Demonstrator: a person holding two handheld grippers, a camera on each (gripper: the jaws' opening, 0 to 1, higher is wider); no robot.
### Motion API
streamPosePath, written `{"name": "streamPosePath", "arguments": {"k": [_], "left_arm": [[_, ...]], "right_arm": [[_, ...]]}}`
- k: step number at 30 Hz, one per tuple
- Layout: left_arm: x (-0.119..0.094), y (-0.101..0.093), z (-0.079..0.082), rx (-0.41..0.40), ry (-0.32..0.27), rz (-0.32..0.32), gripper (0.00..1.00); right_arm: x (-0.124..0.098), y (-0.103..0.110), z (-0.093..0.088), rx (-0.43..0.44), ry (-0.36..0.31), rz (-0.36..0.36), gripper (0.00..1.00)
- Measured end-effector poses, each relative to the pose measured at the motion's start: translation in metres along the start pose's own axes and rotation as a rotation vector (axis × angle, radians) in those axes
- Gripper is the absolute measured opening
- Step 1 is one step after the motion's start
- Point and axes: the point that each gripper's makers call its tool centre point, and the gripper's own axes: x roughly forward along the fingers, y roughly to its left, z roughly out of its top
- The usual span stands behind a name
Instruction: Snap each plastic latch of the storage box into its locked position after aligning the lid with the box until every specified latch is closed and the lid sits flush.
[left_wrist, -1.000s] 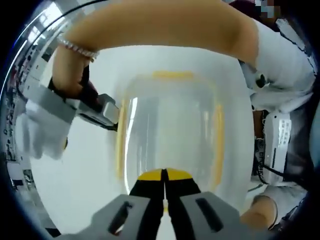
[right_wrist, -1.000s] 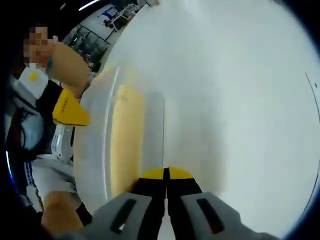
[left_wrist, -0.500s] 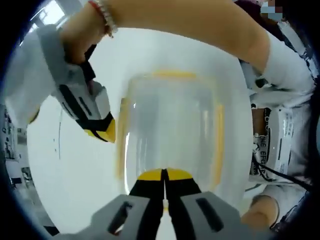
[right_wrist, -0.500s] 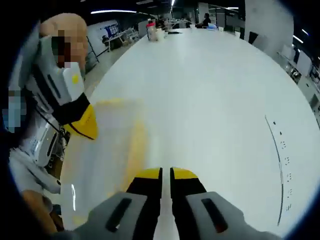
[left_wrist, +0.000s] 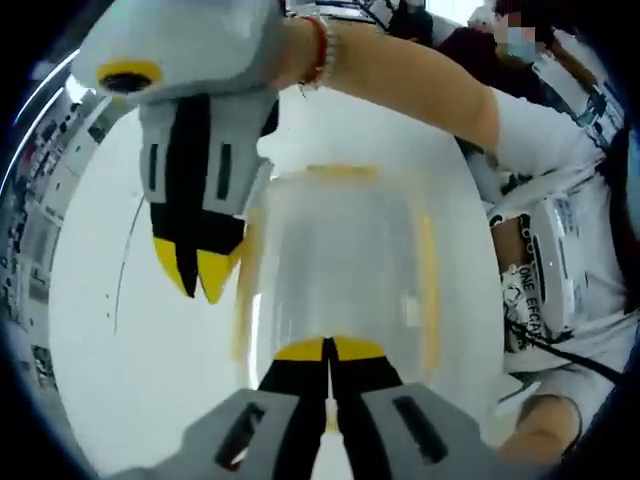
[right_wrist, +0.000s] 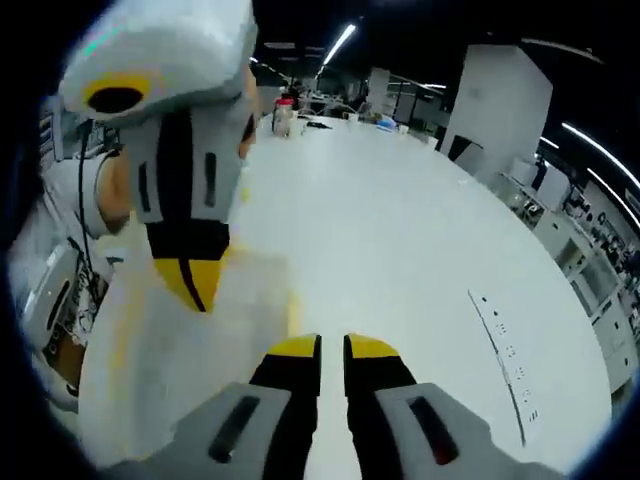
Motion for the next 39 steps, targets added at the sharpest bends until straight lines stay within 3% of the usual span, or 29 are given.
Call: {"name": "streamPosePath", "arguments": {"k": [3,6,10,14,19,22,24,27,29,31,36,39], "left_arm": [[0.001,0.003,0.001,-0.05,-0.047,0.005,0.0],[0.001,0.007,0.002,-0.107,-0.067,0.017,0.0],[0.001,0.013,0.004,-0.122,-0.123,0.055,0.0],[-0.008,0.026,0.008,-0.125,-0.218,0.155,0.04],[-0.045,0.036,0.022,-0.138,-0.436,0.294,0.11],[-0.065,0.033,0.02,-0.142,-0.519,0.37,0.14],[-0.08,0.03,0.015,-0.135,-0.568,0.431,0.19],[-0.103,0.023,0.006,-0.16,-0.662,0.515,0.19],[-0.114,0.016,-0.003,-0.177,-0.706,0.57,0.19],[-0.122,0.009,-0.014,-0.185,-0.728,0.612,0.2],[-0.148,-0.008,-0.035,-0.214,-0.808,0.744,0.21],[-0.157,-0.018,-0.049,-0.237,-0.855,0.792,0.22]], "right_arm": [[-0.008,-0.007,0.006,0.029,-0.039,-0.078,0.08],[-0.015,-0.003,0.011,0.046,-0.067,-0.106,0.07],[-0.023,0.001,0.017,0.03,-0.104,-0.179,0.07],[-0.042,0.003,0.028,0.032,-0.175,-0.254,0.08],[-0.073,0.013,0.036,0.017,-0.239,-0.322,0.09],[-0.09,0.024,0.041,0.004,-0.287,-0.368,0.09],[-0.1,0.028,0.043,-0.012,-0.3,-0.405,0.1],[-0.119,0.042,0.047,0.006,-0.375,-0.421,0.11],[-0.131,0.058,0.052,0.056,-0.452,-0.375,0.11],[-0.143,0.068,0.055,0.067,-0.506,-0.373,0.11],[-0.168,0.079,0.051,0.02,-0.533,-0.464,0.11],[-0.181,0.09,0.049,0.032,-0.58,-0.455,0.11]]}}
